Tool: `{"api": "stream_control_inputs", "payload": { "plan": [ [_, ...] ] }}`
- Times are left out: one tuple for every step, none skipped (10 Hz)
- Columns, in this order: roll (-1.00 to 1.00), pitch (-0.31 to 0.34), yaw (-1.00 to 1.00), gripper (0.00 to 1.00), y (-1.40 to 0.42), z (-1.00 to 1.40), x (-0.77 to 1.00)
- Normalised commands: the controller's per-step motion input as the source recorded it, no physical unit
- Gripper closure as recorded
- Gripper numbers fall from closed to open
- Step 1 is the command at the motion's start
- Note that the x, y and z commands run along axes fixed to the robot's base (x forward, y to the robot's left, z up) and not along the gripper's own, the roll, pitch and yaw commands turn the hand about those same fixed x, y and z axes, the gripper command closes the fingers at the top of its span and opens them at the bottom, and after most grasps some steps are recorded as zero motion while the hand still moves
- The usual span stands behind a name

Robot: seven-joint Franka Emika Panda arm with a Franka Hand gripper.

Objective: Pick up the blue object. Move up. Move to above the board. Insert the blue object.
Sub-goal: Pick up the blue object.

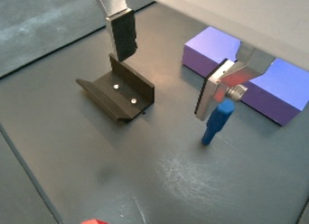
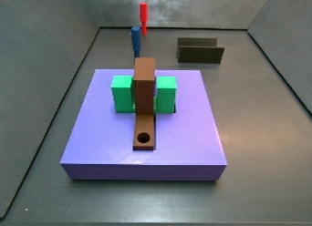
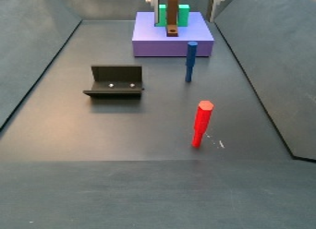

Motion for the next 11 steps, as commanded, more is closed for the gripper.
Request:
{"api": "stream_control_inputs", "payload": {
  "plan": [
    [0.07, 0.000, 0.00, 0.00, -0.03, -0.17, 0.00],
    [0.07, 0.000, 0.00, 0.00, -0.02, -0.15, 0.00],
    [0.07, 0.000, 0.00, 0.00, -0.01, -0.17, 0.00],
    [0.07, 0.000, 0.00, 0.00, -0.01, -0.16, 0.00],
    [0.07, 0.000, 0.00, 0.00, -0.02, -0.14, 0.00],
    [0.07, 0.000, 0.00, 0.00, -0.01, -0.13, 0.00],
    [0.07, 0.000, 0.00, 0.00, -0.01, -0.11, 0.00],
    [0.05, 0.000, 0.00, 0.00, -0.02, -0.13, 0.00],
    [0.00, 0.000, 0.00, 0.00, -0.05, -0.09, 0.00],
    [0.01, 0.000, 0.00, 0.00, -0.18, -0.09, 0.00],
    [0.00, -0.034, 0.00, 0.00, -0.29, 0.00, -0.07]
  ]
}}
